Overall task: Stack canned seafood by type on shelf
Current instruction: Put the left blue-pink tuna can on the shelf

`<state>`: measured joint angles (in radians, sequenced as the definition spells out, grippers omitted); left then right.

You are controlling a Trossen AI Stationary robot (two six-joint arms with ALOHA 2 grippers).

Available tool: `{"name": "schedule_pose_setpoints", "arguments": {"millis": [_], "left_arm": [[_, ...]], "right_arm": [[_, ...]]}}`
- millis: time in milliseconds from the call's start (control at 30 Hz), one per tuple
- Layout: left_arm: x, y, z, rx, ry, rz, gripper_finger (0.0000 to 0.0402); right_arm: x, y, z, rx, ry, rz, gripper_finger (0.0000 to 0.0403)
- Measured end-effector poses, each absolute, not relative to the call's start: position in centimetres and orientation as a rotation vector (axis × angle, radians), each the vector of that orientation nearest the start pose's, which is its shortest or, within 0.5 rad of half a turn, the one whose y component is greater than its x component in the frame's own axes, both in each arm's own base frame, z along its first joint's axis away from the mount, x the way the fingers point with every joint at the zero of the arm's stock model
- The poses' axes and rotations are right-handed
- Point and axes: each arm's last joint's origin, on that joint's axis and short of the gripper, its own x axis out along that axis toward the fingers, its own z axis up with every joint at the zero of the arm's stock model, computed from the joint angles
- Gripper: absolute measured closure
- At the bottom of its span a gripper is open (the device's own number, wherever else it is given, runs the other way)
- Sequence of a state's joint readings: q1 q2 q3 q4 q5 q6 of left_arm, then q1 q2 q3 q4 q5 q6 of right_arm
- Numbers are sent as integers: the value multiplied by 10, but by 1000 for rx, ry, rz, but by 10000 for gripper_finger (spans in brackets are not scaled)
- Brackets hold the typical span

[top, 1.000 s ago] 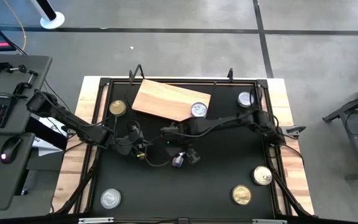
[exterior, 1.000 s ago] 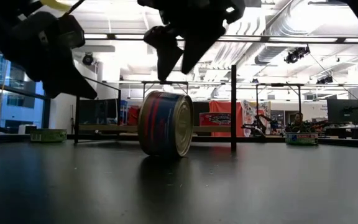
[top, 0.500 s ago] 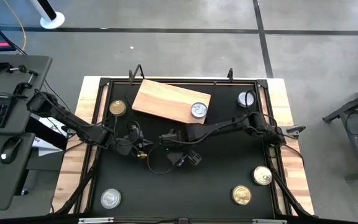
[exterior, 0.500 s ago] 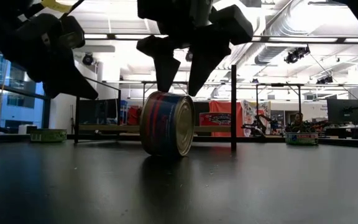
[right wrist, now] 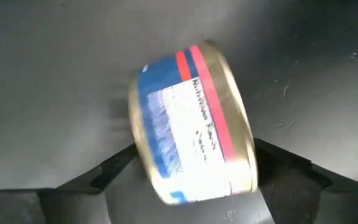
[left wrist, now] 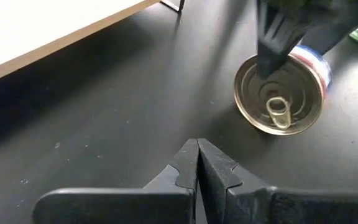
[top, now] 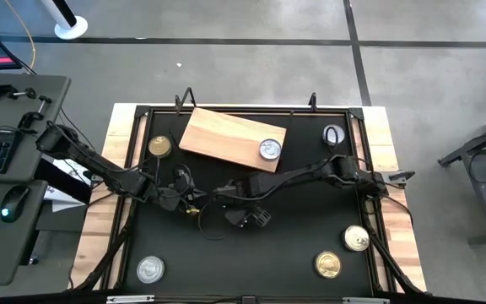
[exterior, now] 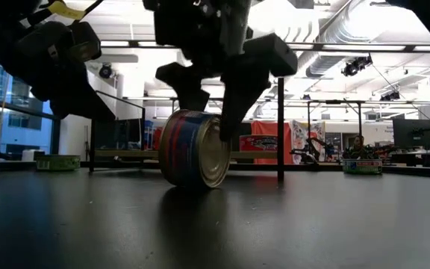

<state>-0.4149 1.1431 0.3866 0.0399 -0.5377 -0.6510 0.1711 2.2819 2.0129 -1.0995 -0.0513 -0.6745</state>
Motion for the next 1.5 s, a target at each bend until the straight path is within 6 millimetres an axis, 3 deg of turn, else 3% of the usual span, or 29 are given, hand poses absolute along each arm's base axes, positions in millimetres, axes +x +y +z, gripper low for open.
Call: {"name": "schedule_pose_setpoints", "arguments": {"millis": [133,267,333,500,700,900,1067,1267,1500], "left_arm": [[189,-66,159,-310,561,318,402],[186,-58,168,-368,535,320,401],[184,-52,177,-403,495,320,402],[174,-37,202,-400,372,318,401],[164,-21,217,-333,288,366,401],[162,-13,222,-327,251,395,402],[162,-13,222,-299,256,391,402],[162,-13,222,-283,260,390,401],[162,-13,222,-275,261,389,401]], "right_arm": [[458,80,196,-653,1278,613,150],[459,78,201,-663,1268,565,212],[457,75,211,-654,1258,519,235],[448,59,249,-664,1225,334,234],[443,16,276,-670,1221,-26,234],[447,-34,259,-621,1308,-269,234],[448,-63,251,-579,1330,-406,234],[452,-79,230,-559,1384,-424,234],[453,-80,220,-582,1426,-436,214]]}}
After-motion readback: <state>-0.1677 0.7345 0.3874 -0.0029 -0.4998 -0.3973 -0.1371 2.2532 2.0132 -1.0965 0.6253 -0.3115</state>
